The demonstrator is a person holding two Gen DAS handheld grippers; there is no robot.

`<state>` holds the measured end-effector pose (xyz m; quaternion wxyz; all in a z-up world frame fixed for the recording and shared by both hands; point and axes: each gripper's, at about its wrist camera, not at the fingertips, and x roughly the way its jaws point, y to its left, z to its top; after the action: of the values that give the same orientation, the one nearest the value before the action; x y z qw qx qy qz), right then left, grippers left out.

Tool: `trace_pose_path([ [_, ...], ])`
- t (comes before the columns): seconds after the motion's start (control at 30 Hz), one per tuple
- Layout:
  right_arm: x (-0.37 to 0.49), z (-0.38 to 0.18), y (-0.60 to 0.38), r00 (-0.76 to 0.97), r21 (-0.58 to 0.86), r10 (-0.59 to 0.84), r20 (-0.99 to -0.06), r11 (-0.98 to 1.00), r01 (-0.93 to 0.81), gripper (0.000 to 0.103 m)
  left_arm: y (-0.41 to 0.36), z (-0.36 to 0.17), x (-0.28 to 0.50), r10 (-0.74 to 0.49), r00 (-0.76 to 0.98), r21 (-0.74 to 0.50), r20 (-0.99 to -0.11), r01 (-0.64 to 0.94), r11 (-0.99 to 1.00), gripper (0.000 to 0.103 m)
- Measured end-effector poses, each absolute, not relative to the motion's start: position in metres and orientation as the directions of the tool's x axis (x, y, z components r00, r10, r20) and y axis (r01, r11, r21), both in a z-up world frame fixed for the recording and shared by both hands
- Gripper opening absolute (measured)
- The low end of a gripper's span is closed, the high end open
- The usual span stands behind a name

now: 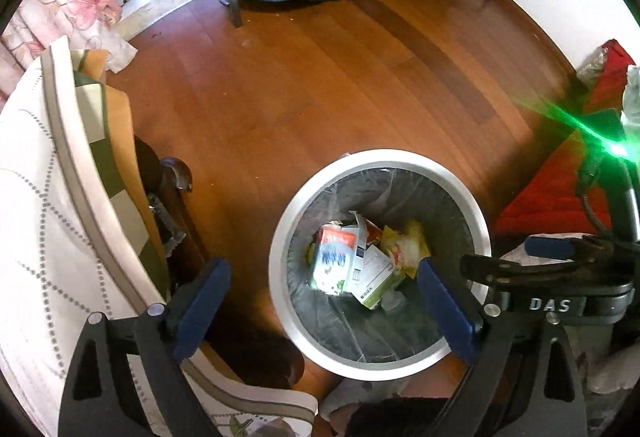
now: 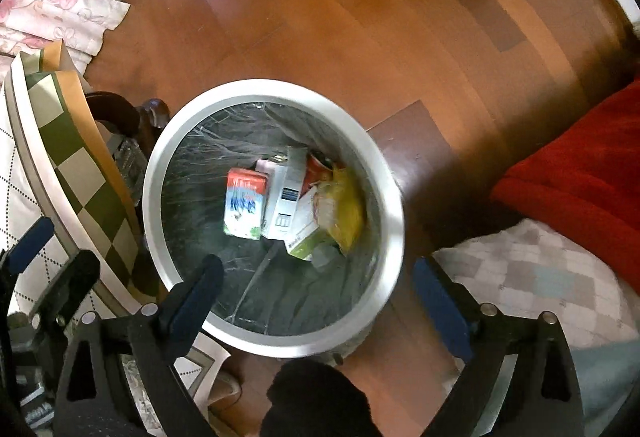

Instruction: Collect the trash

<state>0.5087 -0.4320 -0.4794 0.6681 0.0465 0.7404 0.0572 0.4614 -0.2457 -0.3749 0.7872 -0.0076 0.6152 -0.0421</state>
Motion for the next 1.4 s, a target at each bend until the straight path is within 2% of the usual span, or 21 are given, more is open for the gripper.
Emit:
trace_pose_path([
  [0.17, 0.494, -0.439, -0.436, -0.048, 0.114, 0.114, -0.992, 0.993, -0.013, 0.098, -0.234, -0.354, 0.450, -0.054, 0.266, -0.046, -0.962, 0.034, 0.998, 0.097],
  [0.37, 0.469, -0.375, -0.438, 0.042, 0.128, 0.129, -0.991, 0.991, -0.026, 0.099, -0.228, -0.303, 0.428, -0.044, 0.326, -0.041, -0.944, 0.016, 0.999, 0.097],
  [0.67, 0.410, -0.255, -0.437, 0.206, 0.187, 0.196, -0.959, 0.980, -0.062, 0.099, -0.226, -0.201, 0.369, -0.074, 0.441, -0.059, -0.894, 0.047, 0.997, 0.097],
  [0.97, 0.333, -0.131, -0.442, 0.375, 0.248, 0.275, -0.885, 0.961, -0.119, 0.099, -0.208, -0.092, 0.295, -0.123, 0.580, -0.097, -0.805, 0.076, 0.992, 0.097],
  [1.4, 0.239, -0.021, -0.447, 0.496, 0.285, 0.358, -0.791, 0.933, -0.218, 0.099, -0.192, -0.023, 0.220, -0.233, 0.653, -0.208, -0.721, 0.118, 0.971, 0.097],
])
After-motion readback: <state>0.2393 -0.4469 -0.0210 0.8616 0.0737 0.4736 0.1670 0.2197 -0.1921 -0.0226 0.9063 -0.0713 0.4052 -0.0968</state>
